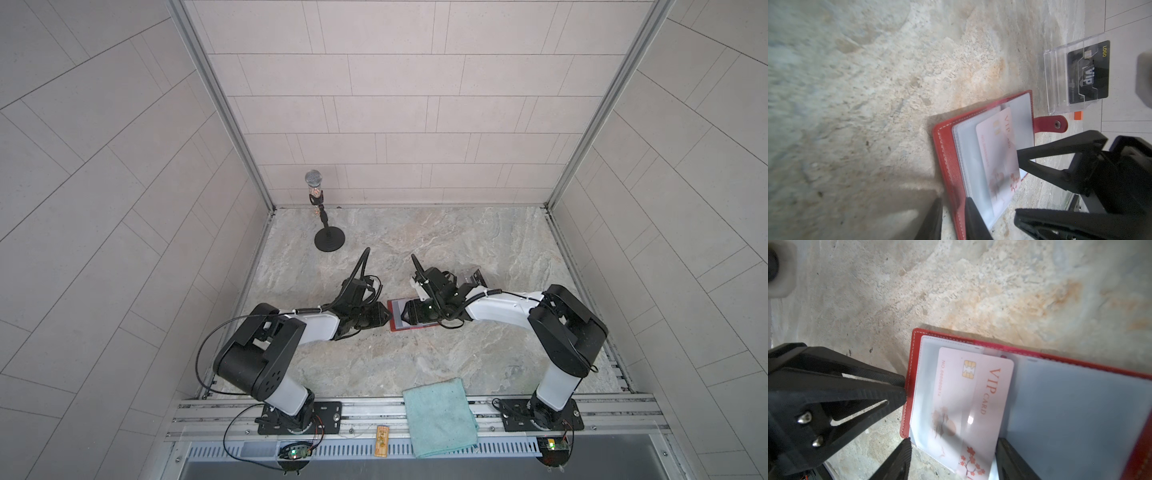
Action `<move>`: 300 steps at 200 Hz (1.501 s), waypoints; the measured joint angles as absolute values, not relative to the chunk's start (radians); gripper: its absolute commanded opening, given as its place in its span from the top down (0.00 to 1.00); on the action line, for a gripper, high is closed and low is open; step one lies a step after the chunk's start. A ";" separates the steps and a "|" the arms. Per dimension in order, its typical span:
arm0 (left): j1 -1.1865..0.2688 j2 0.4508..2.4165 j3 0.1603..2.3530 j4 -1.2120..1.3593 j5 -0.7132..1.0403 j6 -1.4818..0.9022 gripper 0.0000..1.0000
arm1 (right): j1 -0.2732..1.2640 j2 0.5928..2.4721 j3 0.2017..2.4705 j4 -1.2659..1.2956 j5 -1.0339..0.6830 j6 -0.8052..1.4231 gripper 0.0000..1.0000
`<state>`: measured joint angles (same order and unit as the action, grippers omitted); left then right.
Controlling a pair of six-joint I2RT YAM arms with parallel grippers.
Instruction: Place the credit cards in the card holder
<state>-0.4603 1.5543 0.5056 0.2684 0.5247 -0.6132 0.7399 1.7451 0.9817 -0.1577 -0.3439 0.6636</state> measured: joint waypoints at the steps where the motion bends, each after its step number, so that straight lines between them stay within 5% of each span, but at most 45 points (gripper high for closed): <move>1: -0.460 1.554 0.506 0.268 0.525 -0.613 0.74 | 0.740 1.744 0.982 -0.161 -0.342 0.662 0.34; 64: -0.460 1.560 0.506 0.276 0.535 -0.613 0.74 | 0.740 1.704 1.013 -0.225 -0.308 0.629 0.38; 100: -0.460 1.563 0.506 0.278 0.539 -0.614 0.75 | 0.739 1.701 1.049 -0.294 -0.232 0.598 0.56; 181: -0.460 1.602 0.506 0.325 0.586 -0.628 0.82 | 0.730 1.768 1.116 -0.410 -0.128 0.548 0.76; 300: -0.461 1.605 0.506 0.329 0.587 -0.632 0.82 | 0.730 1.835 1.145 -0.449 -0.081 0.530 0.79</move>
